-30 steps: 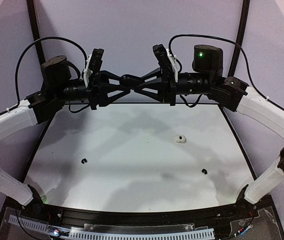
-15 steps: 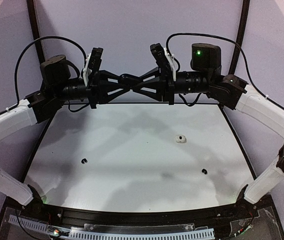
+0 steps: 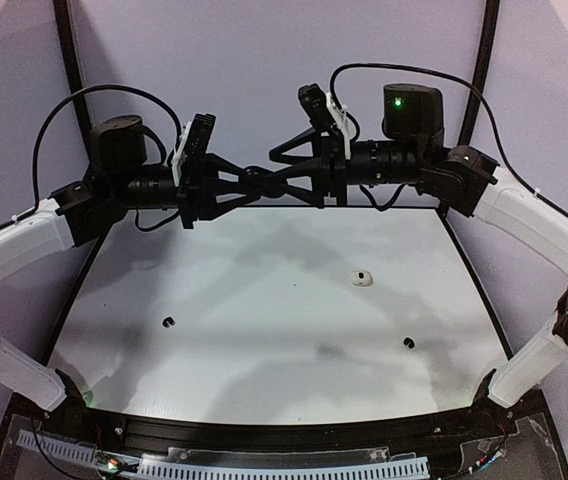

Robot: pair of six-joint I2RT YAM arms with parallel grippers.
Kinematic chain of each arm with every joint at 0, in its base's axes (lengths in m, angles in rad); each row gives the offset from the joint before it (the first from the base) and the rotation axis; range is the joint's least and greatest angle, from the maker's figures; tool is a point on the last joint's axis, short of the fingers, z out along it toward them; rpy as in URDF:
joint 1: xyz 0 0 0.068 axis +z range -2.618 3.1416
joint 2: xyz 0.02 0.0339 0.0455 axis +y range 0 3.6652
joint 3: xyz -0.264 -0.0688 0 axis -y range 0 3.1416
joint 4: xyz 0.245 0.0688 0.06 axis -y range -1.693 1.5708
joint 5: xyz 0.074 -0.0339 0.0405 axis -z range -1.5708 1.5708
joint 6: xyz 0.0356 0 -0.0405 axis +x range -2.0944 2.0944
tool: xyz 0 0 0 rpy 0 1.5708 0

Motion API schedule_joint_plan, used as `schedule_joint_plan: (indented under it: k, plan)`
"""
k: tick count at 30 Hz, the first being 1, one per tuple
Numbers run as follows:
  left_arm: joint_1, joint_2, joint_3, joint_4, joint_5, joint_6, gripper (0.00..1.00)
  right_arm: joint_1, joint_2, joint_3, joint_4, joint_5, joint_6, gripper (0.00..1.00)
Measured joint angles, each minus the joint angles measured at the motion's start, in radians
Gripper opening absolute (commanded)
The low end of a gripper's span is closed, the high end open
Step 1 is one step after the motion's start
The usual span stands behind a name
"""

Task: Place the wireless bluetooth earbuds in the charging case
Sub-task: Pass from the right arm to the left, then open the charging case.

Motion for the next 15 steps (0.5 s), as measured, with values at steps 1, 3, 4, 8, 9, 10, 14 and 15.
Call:
schedule_joint_plan:
  k: [1,3,4,8,9,10,14,15]
  plan:
    - [0.000,0.000,0.000,-0.002,0.001,0.005,0.01,0.000,0.000,0.000,-0.002,0.007,0.000,0.57]
    - [0.000,0.000,0.000,-0.011,0.002,0.011,0.01,0.001,0.002,0.002,-0.012,0.019,-0.002,0.57]
    - [0.000,0.000,0.000,-0.014,0.001,0.011,0.01,0.001,0.002,0.003,-0.015,0.021,-0.003,0.57]
    - [0.002,0.000,0.000,-0.027,0.000,0.000,0.01,0.003,0.011,0.015,-0.037,0.037,-0.008,0.57]
    - [0.003,0.000,0.000,-0.028,0.000,-0.005,0.01,0.004,0.013,0.018,-0.039,0.041,-0.011,0.57]
    - [0.003,0.000,0.003,-0.030,0.000,-0.021,0.01,0.005,0.015,0.020,-0.041,0.045,-0.017,0.57]
    - [0.003,0.008,0.027,-0.035,0.010,-0.082,0.01,0.005,0.019,0.020,-0.040,0.044,-0.034,0.58]
    - [0.003,0.011,0.034,-0.035,0.016,-0.100,0.01,0.005,0.019,0.020,-0.040,0.045,-0.038,0.58]
